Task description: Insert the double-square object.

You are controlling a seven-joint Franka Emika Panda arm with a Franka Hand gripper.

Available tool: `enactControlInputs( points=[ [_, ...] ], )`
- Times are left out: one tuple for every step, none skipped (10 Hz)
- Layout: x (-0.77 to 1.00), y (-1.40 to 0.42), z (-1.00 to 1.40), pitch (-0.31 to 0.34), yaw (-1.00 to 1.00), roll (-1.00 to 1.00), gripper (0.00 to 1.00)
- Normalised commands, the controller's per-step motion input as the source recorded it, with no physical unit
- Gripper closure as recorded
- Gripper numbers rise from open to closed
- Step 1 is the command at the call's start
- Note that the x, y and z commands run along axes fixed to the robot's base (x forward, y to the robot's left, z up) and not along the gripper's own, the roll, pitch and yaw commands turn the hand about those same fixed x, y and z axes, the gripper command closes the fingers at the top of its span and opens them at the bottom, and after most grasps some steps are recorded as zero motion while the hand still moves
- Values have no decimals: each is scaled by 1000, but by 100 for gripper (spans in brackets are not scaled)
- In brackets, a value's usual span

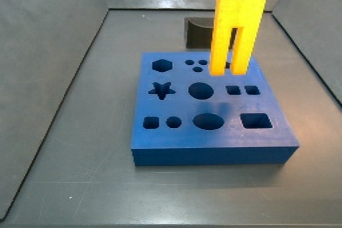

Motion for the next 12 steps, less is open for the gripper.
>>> enactControlInputs(
  points=[
    [0, 0, 0, 0, 26, 0, 100],
    [57, 0, 0, 0, 0, 0, 100],
    [529, 0, -120, 0, 0, 0, 100],
    [1000, 0, -97, 73, 0, 40, 100],
    [1000, 0, -103, 97, 0, 37, 100],
    [1000, 0, -277, 193, 14, 63, 100],
    [880, 26, -471, 369, 29, 80, 100],
    [791, 6, -374, 424, 43, 77, 100],
    [754, 0, -331, 449, 46, 69, 100],
    [837, 0, -197, 406, 0, 79, 100],
    [917, 0, 0, 324, 0, 59, 100],
    [1000, 0, 0, 147, 0, 43, 100]
  ],
)
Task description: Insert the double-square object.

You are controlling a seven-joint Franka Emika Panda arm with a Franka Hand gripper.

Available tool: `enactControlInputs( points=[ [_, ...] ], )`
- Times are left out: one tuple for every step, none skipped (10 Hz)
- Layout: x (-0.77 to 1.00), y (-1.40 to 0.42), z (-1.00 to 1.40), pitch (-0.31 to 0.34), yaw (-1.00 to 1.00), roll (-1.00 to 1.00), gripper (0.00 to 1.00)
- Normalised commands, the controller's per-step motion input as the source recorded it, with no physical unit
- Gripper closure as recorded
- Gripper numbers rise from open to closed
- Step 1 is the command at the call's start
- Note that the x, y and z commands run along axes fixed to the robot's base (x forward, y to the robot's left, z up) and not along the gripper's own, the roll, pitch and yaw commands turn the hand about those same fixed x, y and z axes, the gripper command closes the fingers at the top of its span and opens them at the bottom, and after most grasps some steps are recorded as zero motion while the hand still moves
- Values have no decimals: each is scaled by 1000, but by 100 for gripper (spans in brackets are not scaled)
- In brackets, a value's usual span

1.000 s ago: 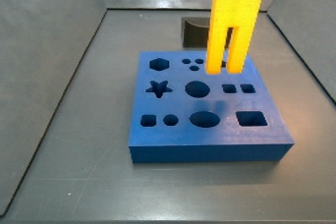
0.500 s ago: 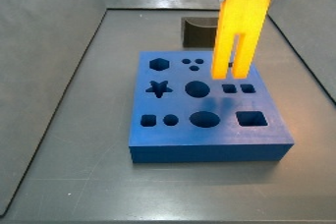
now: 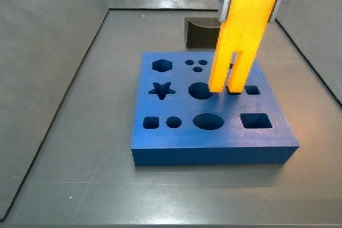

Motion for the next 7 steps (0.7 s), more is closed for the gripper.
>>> enactControlInputs(
  points=[
    [1000, 0, -71, 66, 0, 71, 100],
    [1000, 14, -74, 39, 0, 89, 100],
    [1000, 54, -163, 4, 0, 80, 100],
    [1000, 46, -166, 0, 0, 73, 100],
    [1000, 37, -140, 0, 0, 80, 100],
    [1000, 0, -89, 0, 0, 103, 100],
    [1000, 0, -69, 0, 0, 121, 100]
  ],
)
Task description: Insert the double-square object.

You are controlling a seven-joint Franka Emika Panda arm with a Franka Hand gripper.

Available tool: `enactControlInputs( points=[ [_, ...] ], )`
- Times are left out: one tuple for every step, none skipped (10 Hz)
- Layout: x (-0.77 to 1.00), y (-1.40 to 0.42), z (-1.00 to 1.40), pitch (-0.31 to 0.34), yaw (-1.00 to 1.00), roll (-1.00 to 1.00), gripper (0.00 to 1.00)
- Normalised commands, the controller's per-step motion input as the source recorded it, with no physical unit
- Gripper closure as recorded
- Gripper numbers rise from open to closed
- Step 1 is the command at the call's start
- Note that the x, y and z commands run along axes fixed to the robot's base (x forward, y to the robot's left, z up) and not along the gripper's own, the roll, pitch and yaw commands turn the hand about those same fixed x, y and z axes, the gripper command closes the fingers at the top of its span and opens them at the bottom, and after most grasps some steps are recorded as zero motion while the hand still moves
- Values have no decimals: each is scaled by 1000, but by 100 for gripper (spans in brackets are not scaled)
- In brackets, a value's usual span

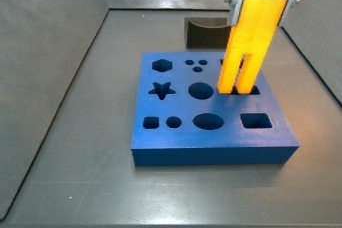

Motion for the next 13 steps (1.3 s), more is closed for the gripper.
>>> enactControlInputs(
  points=[
    [1000, 0, -60, 0, 0, 124, 100],
    [1000, 0, -20, 0, 0, 133, 100],
    [1000, 0, -60, 0, 0, 104, 100],
    [1000, 3, -171, 0, 0, 64, 100],
    [1000, 0, -337, 0, 17, 57, 100],
    [746, -283, -491, 71, 271, 194, 100],
    [363, -403, -369, 144, 317, 166, 100],
    [194, -469, -306, 170, 303, 171, 100],
    [74, -309, -289, 144, 254, 170, 100],
    [191, 0, -526, 156, 97, 156, 100],
    [400, 54, -671, 179, 0, 210, 100],
    [326, 229, -643, 214, -46, 191, 100],
    [-106, 343, -569, 197, 0, 89, 100]
  ],
)
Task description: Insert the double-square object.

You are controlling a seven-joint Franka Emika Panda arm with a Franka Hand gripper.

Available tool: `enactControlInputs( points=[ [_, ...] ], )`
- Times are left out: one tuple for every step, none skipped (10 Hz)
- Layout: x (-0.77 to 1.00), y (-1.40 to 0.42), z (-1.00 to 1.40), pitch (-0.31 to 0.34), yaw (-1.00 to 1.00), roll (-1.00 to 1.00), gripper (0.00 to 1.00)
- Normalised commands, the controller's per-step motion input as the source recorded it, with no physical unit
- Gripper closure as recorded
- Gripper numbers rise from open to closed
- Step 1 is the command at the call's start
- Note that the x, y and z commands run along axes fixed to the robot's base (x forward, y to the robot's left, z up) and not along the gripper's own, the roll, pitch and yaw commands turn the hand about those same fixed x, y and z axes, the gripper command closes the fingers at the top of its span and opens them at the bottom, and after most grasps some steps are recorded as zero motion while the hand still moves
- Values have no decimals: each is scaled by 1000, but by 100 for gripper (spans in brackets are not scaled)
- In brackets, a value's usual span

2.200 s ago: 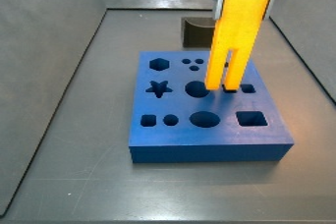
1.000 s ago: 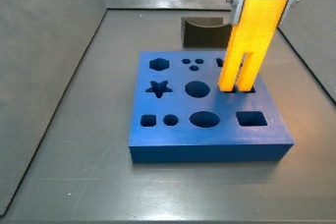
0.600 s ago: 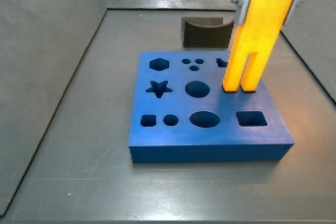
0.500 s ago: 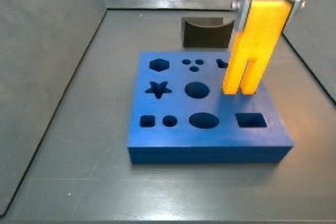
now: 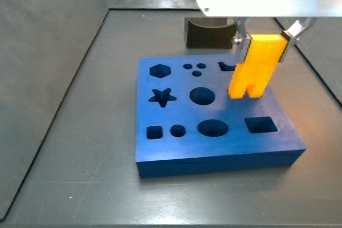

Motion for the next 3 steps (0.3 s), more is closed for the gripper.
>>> enactControlInputs(
  points=[
    [-177, 174, -406, 200, 0, 96, 100],
    [-46, 0, 0, 0, 0, 0, 100],
    [0, 0, 0, 0, 0, 0, 100]
  ],
)
